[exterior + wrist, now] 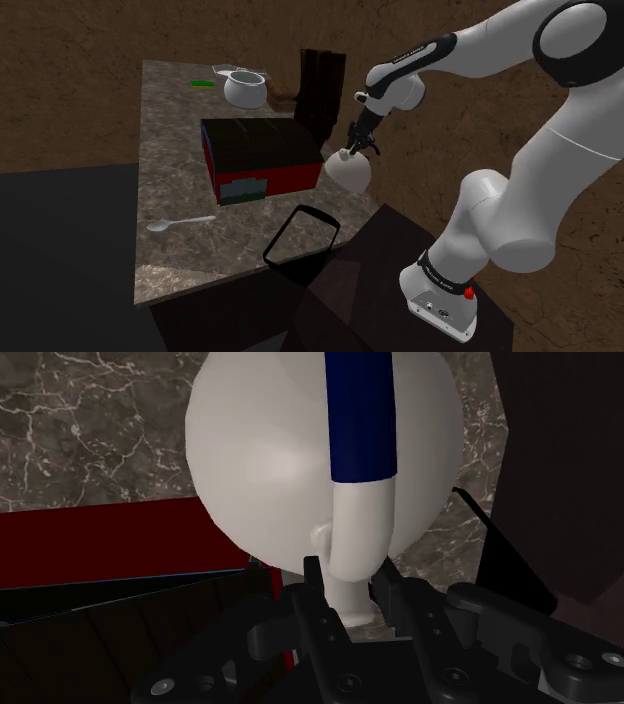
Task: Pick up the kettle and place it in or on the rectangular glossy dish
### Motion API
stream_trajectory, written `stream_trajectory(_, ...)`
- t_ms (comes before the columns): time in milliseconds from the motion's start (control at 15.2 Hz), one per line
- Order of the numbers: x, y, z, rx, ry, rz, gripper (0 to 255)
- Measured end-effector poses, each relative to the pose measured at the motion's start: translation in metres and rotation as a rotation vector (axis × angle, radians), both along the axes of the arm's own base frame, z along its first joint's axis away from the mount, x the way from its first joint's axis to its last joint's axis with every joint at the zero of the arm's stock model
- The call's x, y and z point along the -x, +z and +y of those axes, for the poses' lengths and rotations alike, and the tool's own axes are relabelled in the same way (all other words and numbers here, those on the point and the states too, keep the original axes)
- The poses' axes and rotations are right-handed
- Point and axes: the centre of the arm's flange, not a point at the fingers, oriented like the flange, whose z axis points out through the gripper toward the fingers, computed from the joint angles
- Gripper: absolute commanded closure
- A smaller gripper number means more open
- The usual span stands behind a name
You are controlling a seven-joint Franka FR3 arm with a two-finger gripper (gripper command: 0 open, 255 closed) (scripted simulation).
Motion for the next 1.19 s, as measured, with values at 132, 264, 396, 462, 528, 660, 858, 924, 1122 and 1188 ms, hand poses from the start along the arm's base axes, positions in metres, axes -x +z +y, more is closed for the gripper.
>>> stream_trajectory(132, 0.002, 0.004, 0.024, 0.000, 0.000, 0.001, 255)
stream_trajectory(264, 0.004, 0.006, 0.048, 0.000, 0.000, 0.002, 255)
stream_trajectory(396, 0.008, 0.010, 0.074, -0.001, 0.000, 0.002, 255)
stream_trajectory(462, 0.010, 0.013, 0.087, 0.000, 0.001, 0.002, 255)
stream_trajectory(528, 0.010, 0.015, 0.102, 0.000, 0.001, 0.002, 255)
stream_trajectory(660, 0.011, 0.020, 0.127, 0.001, 0.001, 0.001, 255)
stream_trajectory(858, 0.017, 0.027, 0.162, 0.002, 0.000, 0.001, 255)
stream_trajectory(924, 0.018, 0.031, 0.177, 0.003, 0.002, 0.001, 255)
stream_trajectory(1122, 0.023, 0.035, 0.217, 0.003, 0.001, 0.001, 255)
stream_trajectory(1188, 0.026, 0.039, 0.230, 0.003, 0.001, 0.001, 255)
